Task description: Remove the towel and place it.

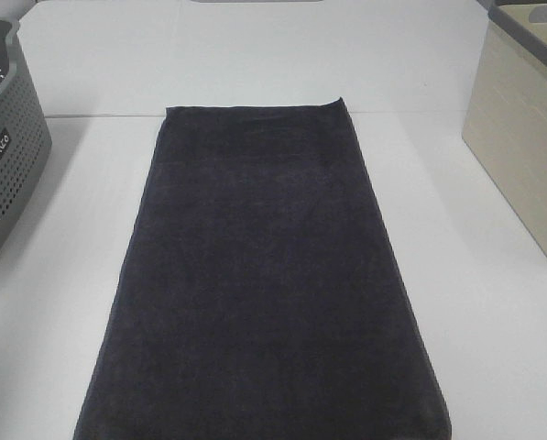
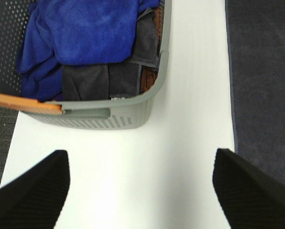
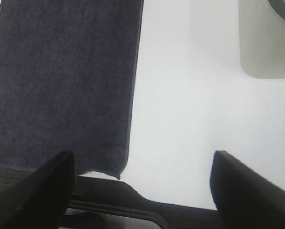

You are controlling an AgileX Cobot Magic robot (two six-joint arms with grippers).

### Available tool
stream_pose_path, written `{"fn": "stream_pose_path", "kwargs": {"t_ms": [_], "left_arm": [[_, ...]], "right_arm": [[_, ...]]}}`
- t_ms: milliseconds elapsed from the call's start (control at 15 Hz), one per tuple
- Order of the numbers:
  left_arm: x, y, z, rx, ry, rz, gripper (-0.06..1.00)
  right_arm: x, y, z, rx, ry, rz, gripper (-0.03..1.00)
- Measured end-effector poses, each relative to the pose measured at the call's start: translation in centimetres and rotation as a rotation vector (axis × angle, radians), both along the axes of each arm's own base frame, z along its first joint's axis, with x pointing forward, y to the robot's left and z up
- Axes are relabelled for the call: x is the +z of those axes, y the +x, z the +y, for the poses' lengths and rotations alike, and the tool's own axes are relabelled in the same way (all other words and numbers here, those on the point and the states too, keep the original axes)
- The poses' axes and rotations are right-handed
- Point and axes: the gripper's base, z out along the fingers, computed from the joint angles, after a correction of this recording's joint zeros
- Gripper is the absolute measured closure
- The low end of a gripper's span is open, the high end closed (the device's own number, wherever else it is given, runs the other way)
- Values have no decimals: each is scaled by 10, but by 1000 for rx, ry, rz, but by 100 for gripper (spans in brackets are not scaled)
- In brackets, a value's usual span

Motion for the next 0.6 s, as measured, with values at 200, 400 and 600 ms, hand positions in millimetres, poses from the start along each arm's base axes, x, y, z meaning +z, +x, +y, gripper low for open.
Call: {"fn": "stream_pose_path", "kwargs": {"t_ms": [200, 400, 600], "left_arm": [[-23, -52, 3, 19, 52, -67, 17], [-48, -106, 4, 31, 72, -206, 17], [-77, -135, 7, 43, 128, -285, 17]], "right_arm": [[-20, -51, -8, -15, -45, -94, 20], [-49, -103, -14, -21, -68, -238, 20], [-76, -126, -15, -17, -68, -308, 20]]}}
